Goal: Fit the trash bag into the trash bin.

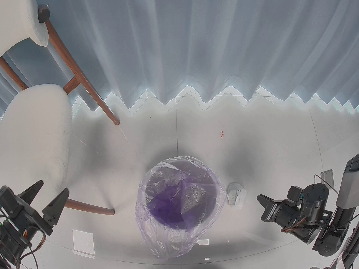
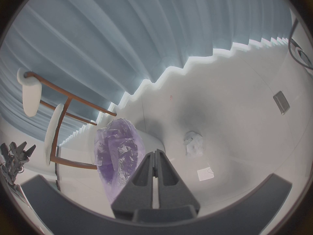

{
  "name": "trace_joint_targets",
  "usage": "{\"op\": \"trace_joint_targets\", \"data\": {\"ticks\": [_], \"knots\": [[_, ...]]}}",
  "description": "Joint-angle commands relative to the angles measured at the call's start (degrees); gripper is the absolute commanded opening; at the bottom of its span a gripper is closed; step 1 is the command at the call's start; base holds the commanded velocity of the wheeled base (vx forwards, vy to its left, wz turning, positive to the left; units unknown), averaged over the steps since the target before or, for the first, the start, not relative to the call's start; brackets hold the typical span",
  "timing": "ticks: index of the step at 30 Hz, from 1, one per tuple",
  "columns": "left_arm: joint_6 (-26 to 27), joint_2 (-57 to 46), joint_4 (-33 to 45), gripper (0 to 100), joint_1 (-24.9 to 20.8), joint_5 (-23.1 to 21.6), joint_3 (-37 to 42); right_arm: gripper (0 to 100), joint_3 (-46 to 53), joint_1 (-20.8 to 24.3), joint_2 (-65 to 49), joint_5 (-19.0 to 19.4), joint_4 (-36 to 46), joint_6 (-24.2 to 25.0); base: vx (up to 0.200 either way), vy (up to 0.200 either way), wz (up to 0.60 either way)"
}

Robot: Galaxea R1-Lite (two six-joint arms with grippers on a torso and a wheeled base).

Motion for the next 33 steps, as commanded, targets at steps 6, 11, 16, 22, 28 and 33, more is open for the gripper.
{"op": "trace_joint_targets", "data": {"ticks": [6,11,16,22,28,33], "knots": [[9.77,-38.90,53.98,100,27.33,4.72,-8.70,0,1.01,-0.14,-1.53,1.90,-0.96,-5.16,0.000,0.000,0.00],[9.68,-47.87,56.00,100,31.38,-1.08,-1.85,0,1.01,-0.49,-2.50,1.55,-0.87,-5.51,0.000,0.000,0.00],[11.00,-46.64,48.09,100,31.29,-27.45,0.96,0,1.01,-0.41,-5.31,1.29,-0.17,-7.79,0.000,0.000,0.00],[13.11,-46.64,47.39,100,31.38,-28.15,0.96,0,0.66,0.12,-1.97,4.71,2.91,-14.56,0.000,0.000,0.00],[17.77,-46.64,47.74,100,31.38,-38.43,0.96,0,-7.34,-0.76,7.17,10.78,2.73,-15.44,0.000,0.000,0.00],[14.95,-45.76,48.09,100,27.77,-43.44,0.96,0,-8.83,1.44,9.63,11.04,2.73,-14.12,0.000,0.000,0.00]]}}
